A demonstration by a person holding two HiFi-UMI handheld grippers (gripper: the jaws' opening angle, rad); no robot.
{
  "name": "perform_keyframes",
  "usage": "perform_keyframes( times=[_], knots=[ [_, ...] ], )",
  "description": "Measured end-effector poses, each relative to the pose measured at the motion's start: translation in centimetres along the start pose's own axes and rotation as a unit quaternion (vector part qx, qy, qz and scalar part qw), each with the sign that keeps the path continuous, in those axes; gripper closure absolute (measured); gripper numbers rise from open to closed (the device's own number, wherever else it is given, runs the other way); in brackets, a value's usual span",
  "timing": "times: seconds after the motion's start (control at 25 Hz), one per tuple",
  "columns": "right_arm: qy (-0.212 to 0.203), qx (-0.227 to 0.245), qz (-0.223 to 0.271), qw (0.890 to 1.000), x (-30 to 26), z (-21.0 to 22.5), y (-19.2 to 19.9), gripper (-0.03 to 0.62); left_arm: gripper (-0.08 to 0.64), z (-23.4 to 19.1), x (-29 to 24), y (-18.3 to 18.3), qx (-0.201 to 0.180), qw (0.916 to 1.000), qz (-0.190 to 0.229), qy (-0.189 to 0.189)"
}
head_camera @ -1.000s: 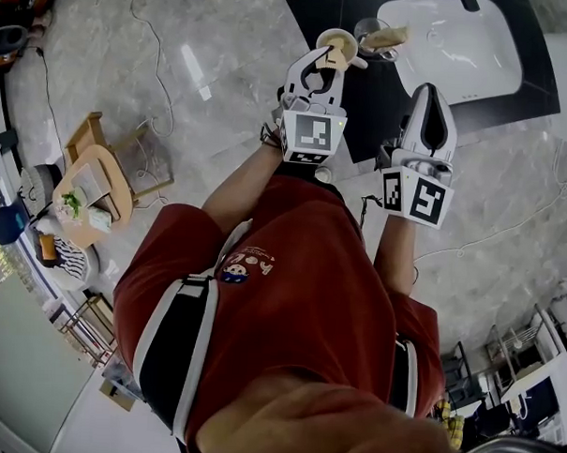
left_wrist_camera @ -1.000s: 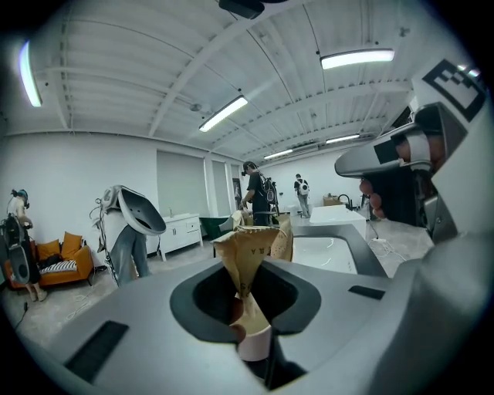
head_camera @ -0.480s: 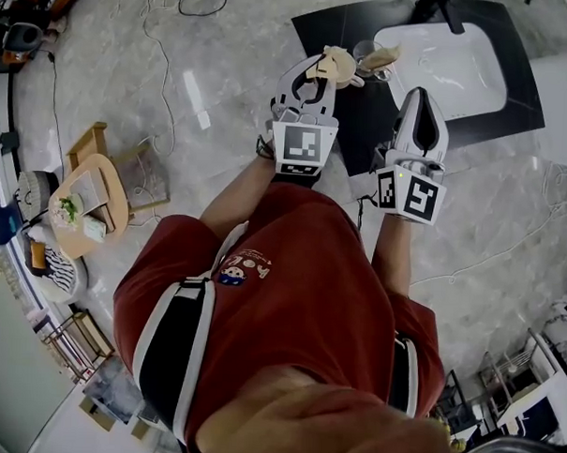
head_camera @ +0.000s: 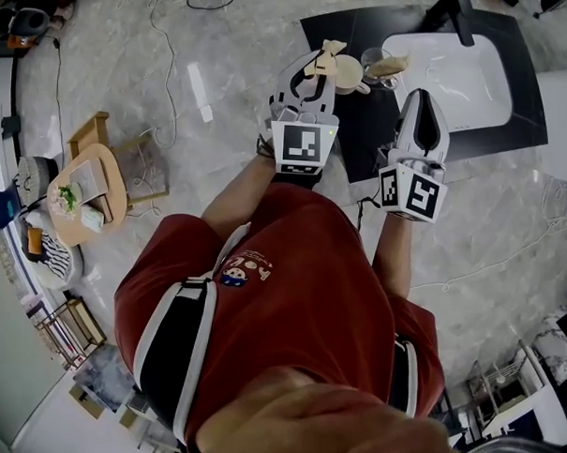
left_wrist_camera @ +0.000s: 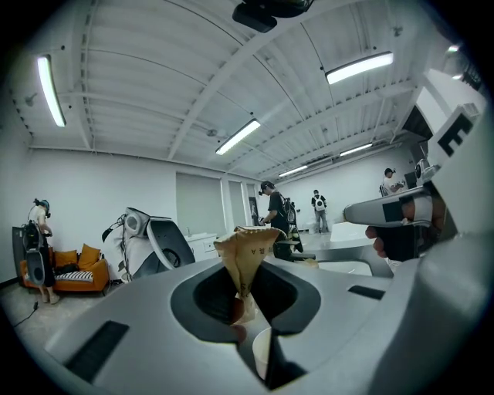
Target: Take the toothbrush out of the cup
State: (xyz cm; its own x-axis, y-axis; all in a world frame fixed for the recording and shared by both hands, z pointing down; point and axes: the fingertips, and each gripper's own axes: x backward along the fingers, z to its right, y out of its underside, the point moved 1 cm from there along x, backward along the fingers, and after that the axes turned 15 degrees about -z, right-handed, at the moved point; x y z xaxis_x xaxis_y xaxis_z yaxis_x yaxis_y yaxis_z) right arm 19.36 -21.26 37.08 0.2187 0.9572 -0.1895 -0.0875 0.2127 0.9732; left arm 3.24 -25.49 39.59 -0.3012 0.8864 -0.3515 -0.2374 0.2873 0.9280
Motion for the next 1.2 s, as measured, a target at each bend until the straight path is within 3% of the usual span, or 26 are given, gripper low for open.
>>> perform_keyframes(
  times=[0.44,1.2],
  knots=[
    [-0.006,-0.017,-0.071,0.997,-4.5,0.7,4.4,0.438,0.518,-1.3,-2.1,0.6,0.007,0.9999,-0.006,-0.009],
    [0.01,-0.034,-0.17,0.985,-9.8,1.6,11.2,0.402,0.518,-2.9,-6.3,2.4,0.026,0.9984,-0.049,0.014]
  ],
)
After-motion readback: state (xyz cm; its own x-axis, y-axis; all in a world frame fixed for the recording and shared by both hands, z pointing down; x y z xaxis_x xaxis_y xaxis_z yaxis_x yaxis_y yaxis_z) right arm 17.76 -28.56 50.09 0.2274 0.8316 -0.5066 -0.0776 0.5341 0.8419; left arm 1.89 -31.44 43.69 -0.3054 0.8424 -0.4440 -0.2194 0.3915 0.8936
